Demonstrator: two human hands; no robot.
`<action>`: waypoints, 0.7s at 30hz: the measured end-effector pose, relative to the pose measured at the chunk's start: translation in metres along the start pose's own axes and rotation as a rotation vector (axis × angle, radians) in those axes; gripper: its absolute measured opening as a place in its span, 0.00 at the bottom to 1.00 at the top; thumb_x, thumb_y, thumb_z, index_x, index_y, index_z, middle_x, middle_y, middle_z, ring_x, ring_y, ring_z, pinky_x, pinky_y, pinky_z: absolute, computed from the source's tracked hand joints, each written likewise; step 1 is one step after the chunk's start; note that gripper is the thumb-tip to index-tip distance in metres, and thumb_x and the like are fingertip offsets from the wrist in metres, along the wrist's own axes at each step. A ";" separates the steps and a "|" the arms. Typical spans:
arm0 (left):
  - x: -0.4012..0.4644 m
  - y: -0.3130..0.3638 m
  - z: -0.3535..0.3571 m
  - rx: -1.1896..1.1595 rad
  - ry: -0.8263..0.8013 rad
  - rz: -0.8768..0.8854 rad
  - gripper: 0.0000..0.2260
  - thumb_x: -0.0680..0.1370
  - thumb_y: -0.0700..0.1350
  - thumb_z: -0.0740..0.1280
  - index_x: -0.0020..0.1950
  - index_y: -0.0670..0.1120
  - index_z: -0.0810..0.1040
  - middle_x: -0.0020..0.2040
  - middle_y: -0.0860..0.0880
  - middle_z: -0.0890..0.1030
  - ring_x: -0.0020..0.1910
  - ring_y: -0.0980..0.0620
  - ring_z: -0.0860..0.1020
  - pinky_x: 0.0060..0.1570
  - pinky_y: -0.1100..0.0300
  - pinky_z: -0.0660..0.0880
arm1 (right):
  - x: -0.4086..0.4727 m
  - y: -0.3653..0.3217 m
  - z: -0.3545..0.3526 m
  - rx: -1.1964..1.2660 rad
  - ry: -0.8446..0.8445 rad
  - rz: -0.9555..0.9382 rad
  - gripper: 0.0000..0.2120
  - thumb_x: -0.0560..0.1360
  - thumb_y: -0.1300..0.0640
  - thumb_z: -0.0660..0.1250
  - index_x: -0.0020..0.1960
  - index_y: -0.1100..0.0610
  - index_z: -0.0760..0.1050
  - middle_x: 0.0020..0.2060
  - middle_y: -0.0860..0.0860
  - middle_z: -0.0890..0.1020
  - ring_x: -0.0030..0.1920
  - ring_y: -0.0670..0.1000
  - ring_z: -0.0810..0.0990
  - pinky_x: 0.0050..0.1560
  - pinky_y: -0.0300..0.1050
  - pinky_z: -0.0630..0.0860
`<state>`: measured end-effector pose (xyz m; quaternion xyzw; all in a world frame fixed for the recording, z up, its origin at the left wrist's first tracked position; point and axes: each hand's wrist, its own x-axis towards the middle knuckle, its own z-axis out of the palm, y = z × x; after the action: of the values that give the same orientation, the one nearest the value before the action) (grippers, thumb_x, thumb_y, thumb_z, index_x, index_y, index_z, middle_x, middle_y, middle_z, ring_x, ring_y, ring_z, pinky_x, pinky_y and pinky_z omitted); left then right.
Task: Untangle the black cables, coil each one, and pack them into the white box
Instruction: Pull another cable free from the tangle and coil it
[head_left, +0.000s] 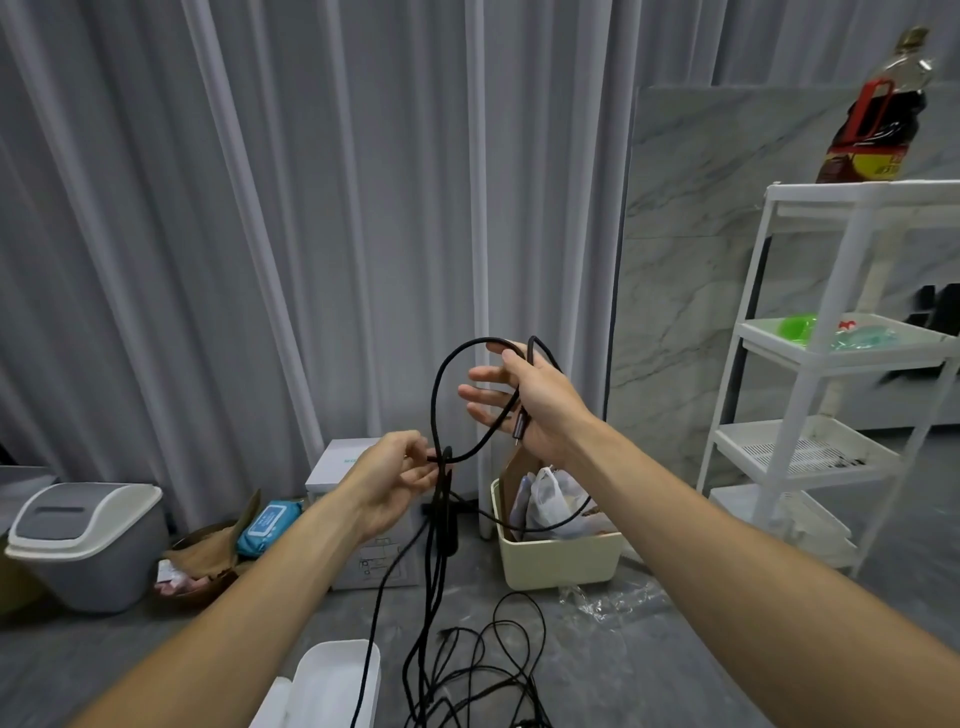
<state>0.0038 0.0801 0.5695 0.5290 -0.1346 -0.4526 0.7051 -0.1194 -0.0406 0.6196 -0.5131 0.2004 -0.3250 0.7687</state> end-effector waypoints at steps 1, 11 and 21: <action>-0.001 0.000 0.001 0.022 -0.009 0.019 0.17 0.74 0.30 0.57 0.62 0.34 0.74 0.60 0.36 0.79 0.58 0.43 0.79 0.50 0.58 0.79 | 0.000 -0.001 0.000 0.002 -0.001 -0.003 0.10 0.85 0.56 0.55 0.59 0.56 0.74 0.47 0.58 0.82 0.44 0.58 0.85 0.47 0.52 0.83; 0.001 0.004 -0.002 0.130 -0.090 0.115 0.33 0.75 0.28 0.65 0.78 0.45 0.62 0.67 0.46 0.74 0.57 0.46 0.81 0.51 0.54 0.80 | 0.000 -0.005 0.002 -0.011 -0.006 -0.009 0.11 0.85 0.57 0.55 0.59 0.55 0.75 0.45 0.58 0.82 0.47 0.57 0.84 0.54 0.58 0.81; -0.001 0.007 0.011 0.064 -0.053 0.276 0.12 0.79 0.29 0.62 0.59 0.40 0.78 0.60 0.39 0.80 0.51 0.47 0.83 0.44 0.63 0.82 | -0.005 -0.007 0.001 -0.321 -0.030 0.155 0.15 0.84 0.52 0.57 0.70 0.52 0.67 0.60 0.58 0.79 0.56 0.59 0.81 0.58 0.61 0.79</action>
<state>-0.0007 0.0742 0.5803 0.5156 -0.2386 -0.3607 0.7397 -0.1245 -0.0388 0.6266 -0.6169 0.2774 -0.2208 0.7026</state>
